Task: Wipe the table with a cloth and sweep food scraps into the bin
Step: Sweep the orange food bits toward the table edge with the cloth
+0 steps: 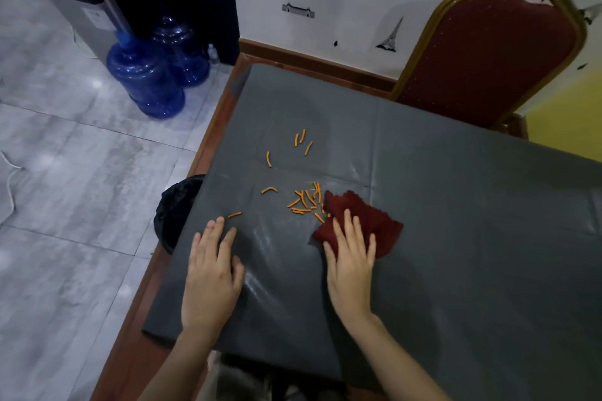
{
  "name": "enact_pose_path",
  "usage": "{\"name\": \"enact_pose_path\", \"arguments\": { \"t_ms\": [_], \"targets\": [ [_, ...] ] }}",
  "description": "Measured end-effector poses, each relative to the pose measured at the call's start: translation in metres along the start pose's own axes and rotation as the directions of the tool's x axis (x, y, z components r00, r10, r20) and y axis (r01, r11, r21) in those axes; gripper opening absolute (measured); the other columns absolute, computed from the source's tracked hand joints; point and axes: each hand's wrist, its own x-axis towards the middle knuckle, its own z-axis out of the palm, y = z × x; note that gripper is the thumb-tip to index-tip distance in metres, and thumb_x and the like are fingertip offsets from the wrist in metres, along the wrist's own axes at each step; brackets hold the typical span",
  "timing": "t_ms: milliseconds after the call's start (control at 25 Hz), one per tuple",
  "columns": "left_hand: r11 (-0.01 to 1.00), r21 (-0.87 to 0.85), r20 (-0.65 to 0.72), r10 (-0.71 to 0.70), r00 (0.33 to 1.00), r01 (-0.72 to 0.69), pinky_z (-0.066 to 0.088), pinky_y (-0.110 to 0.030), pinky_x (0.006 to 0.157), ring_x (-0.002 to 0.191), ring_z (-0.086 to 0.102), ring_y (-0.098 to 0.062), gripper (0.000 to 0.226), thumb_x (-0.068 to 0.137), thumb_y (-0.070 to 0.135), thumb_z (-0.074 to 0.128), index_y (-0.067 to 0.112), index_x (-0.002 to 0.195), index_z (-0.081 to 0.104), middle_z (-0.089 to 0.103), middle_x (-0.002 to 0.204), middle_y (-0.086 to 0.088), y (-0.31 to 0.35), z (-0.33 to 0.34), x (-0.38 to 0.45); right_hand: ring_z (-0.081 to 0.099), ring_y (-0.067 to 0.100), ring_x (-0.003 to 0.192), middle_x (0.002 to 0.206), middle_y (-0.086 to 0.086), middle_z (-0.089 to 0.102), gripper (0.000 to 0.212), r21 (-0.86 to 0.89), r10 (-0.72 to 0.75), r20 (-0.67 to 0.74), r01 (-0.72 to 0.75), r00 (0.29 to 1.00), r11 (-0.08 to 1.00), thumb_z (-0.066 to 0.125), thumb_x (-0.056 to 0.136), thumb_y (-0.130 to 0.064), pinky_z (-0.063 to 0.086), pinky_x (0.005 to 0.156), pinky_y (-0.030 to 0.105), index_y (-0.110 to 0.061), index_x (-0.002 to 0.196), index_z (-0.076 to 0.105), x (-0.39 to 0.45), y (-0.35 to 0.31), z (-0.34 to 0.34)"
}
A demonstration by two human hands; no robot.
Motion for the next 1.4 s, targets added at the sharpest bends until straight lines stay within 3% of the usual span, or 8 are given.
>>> {"name": "enact_pose_path", "arguments": {
  "t_ms": [80,240,400,680,760,1040,1320,1400],
  "targets": [
    [1.000,0.000,0.011,0.010,1.000,-0.010,0.025,-0.049,0.116,0.139,0.035,-0.032,0.046,0.088,0.017,0.038,0.000,0.126,0.057,0.044,0.146,-0.017,-0.002,-0.001,0.002,0.032,0.021,0.140,0.151,0.004,0.037,0.049,0.060,0.009,-0.019,-0.008,1.000,0.998,0.031,0.098,-0.037,0.022,0.113,0.045,-0.013,0.136,0.048,0.011,-0.010,0.001],
    [1.000,-0.010,0.033,0.009,0.999,-0.009,0.025,-0.049,0.116,0.141,0.034,-0.031,0.046,0.089,0.018,0.038,0.001,0.127,0.057,0.041,0.148,-0.016,-0.004,0.000,0.001,0.050,0.032,0.122,0.145,0.010,0.045,0.057,0.138,0.207,-0.122,-0.190,0.971,0.972,0.028,0.096,-0.043,0.038,0.102,0.042,-0.006,0.133,0.052,0.049,0.000,-0.015],
    [1.000,-0.029,0.066,0.001,0.998,0.001,0.023,-0.047,0.116,0.141,0.033,-0.029,0.046,0.088,0.018,0.038,0.002,0.127,0.057,0.042,0.148,-0.016,-0.005,-0.001,0.001,0.045,0.033,0.129,0.145,0.015,0.044,0.052,0.154,0.231,-0.123,-0.212,0.965,0.965,0.032,0.097,-0.036,0.034,0.105,0.039,-0.005,0.134,0.050,0.088,0.029,-0.024],
    [0.999,-0.054,0.076,0.002,0.997,0.002,0.023,-0.046,0.117,0.142,0.031,-0.027,0.045,0.088,0.017,0.040,0.002,0.128,0.056,0.041,0.149,-0.015,-0.005,0.000,0.001,0.022,0.030,0.143,0.154,0.013,0.027,0.043,0.211,0.092,0.067,-0.105,0.993,0.972,0.039,0.101,-0.025,0.014,0.114,0.033,-0.011,0.142,0.039,0.185,0.007,-0.018],
    [0.998,-0.059,0.063,0.005,0.998,-0.002,0.023,-0.047,0.117,0.142,0.031,-0.027,0.045,0.088,0.017,0.041,0.002,0.128,0.056,0.041,0.149,-0.015,-0.004,0.001,0.000,0.016,0.027,0.145,0.156,0.009,0.024,0.044,0.198,-0.016,0.150,-0.014,0.989,0.980,0.038,0.102,-0.027,0.009,0.115,0.033,-0.014,0.144,0.036,0.206,-0.001,-0.014],
    [1.000,-0.018,0.046,0.008,0.999,-0.007,0.023,-0.047,0.116,0.142,0.031,-0.028,0.046,0.087,0.017,0.041,0.002,0.128,0.056,0.041,0.149,-0.016,-0.002,-0.001,0.000,0.016,0.013,0.144,0.152,-0.005,0.031,0.049,0.329,-0.401,0.326,0.295,0.856,0.897,0.036,0.099,-0.035,0.007,0.118,0.037,-0.016,0.145,0.034,0.189,-0.003,-0.013],
    [1.000,-0.001,0.035,0.002,0.999,-0.002,0.021,-0.044,0.118,0.142,0.030,-0.027,0.044,0.088,0.015,0.045,0.003,0.129,0.054,0.039,0.150,-0.014,0.000,-0.004,0.000,0.027,0.002,0.139,0.139,-0.015,0.043,0.042,0.432,-0.400,0.356,0.230,0.845,0.872,0.039,0.098,-0.036,0.010,0.116,0.022,-0.023,0.137,0.047,0.124,0.009,-0.025],
    [1.000,-0.003,0.028,0.007,1.000,-0.007,0.022,-0.044,0.118,0.141,0.033,-0.028,0.044,0.087,0.014,0.045,0.003,0.128,0.055,0.040,0.149,-0.015,0.001,-0.003,0.000,0.039,0.008,0.133,0.135,-0.008,0.049,0.037,0.460,-0.301,0.317,0.131,0.899,0.878,0.043,0.100,-0.029,0.020,0.111,0.019,-0.015,0.133,0.052,0.118,0.013,-0.033]
  ]
}}
